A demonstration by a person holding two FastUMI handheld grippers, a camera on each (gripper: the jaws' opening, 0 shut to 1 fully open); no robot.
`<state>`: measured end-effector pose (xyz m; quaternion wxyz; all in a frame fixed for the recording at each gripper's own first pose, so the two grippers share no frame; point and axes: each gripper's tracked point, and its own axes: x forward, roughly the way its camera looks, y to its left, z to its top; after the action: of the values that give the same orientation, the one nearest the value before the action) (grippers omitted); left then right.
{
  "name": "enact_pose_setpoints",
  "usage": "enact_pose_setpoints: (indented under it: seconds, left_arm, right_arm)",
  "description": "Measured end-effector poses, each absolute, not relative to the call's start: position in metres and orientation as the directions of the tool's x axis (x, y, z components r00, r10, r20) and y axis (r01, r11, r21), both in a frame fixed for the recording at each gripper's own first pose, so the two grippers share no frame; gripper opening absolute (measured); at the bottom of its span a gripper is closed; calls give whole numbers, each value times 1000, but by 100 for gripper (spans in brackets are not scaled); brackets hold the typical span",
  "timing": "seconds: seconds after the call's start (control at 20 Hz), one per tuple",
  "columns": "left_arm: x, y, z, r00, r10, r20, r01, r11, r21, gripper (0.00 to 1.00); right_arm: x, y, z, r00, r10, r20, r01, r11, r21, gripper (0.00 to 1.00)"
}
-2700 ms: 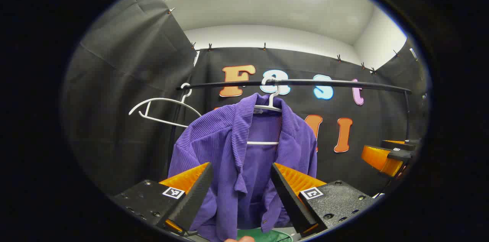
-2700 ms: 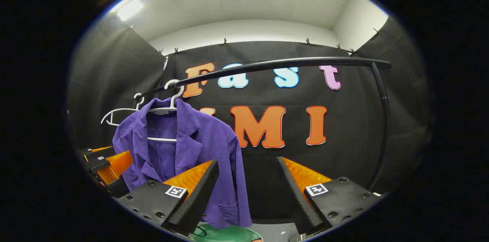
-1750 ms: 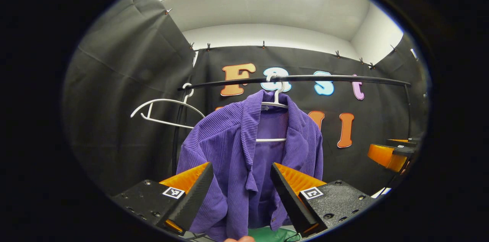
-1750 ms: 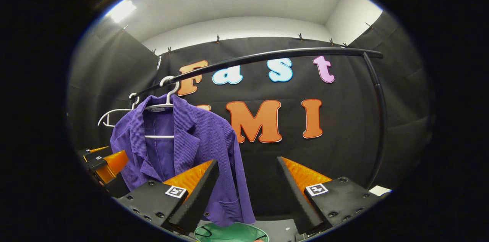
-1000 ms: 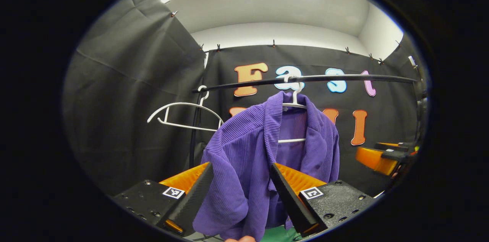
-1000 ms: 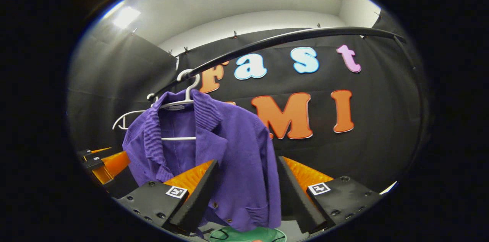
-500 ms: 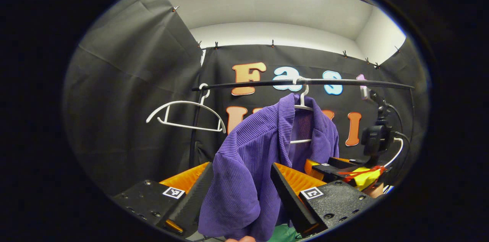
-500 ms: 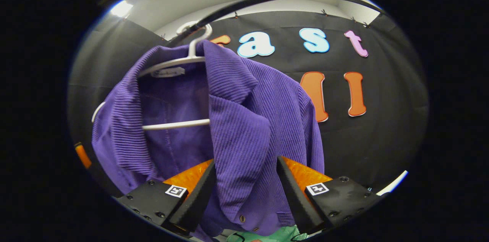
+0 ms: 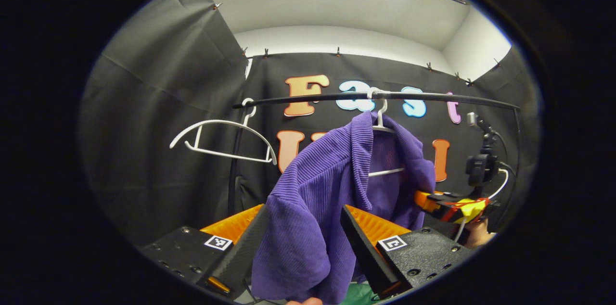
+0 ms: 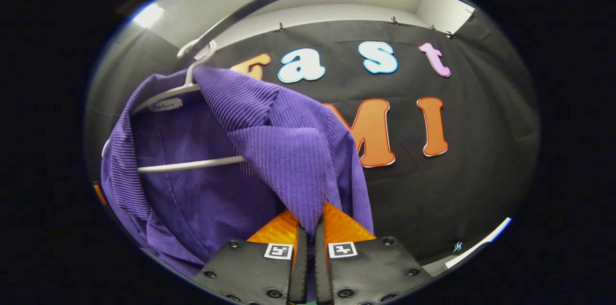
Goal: Grasp the clothes on the hanger with both hands and then place them into the laundry hamper below.
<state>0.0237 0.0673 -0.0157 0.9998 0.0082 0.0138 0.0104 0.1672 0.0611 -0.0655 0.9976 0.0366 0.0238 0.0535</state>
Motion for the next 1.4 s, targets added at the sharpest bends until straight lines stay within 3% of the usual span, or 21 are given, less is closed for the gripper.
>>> enact_pose_setpoints:
  seconds: [0.15,0.2,0.3,0.4,0.6,0.75,0.8,0.85,0.95,1.1,1.25,1.35,1.4]
  left_arm:
    - [19,29,-44,995,72,-62,-75,996,-42,95]
    - [18,13,-54,994,71,-78,-76,995,-62,92]
    - [23,-9,-67,991,87,-99,-95,992,-79,95]
    - [34,-17,-69,989,124,-79,-130,989,-70,92]
    - [65,-6,-86,973,232,-9,-231,972,46,99]
    - [84,20,-111,943,331,-15,-324,930,173,91]
    - [89,26,-114,939,344,-25,-333,924,187,95]
    - [92,25,-112,943,331,-27,-321,929,183,92]
    - [89,21,-90,962,272,16,-271,950,155,60]
    - [65,31,-71,966,257,-10,-251,952,173,13]
    - [42,50,-32,961,272,41,-275,938,212,6]
    - [35,64,-5,952,294,80,-304,934,188,7]
    - [34,70,5,950,301,86,-311,937,160,9]
  right_arm:
    - [150,34,-38,976,216,14,-216,972,89,10]
    - [140,30,-28,961,272,48,-275,957,93,13]
    - [130,26,-14,927,363,90,-371,925,86,17]
    - [120,19,-4,907,407,112,-416,906,74,14]
    - [103,14,15,872,462,163,-478,875,76,14]
    - [87,12,22,856,484,185,-497,867,35,14]
    - [83,10,25,853,484,194,-497,868,22,18]
    - [81,9,27,854,479,203,-491,871,6,14]
    - [83,10,30,858,465,219,-470,882,-33,14]
    - [89,3,35,886,390,253,-389,920,-53,14]
    - [100,-1,44,904,304,301,-295,952,-77,14]
    - [101,4,54,898,288,333,-271,958,-97,10]
    - [103,3,58,896,277,348,-259,961,-98,14]
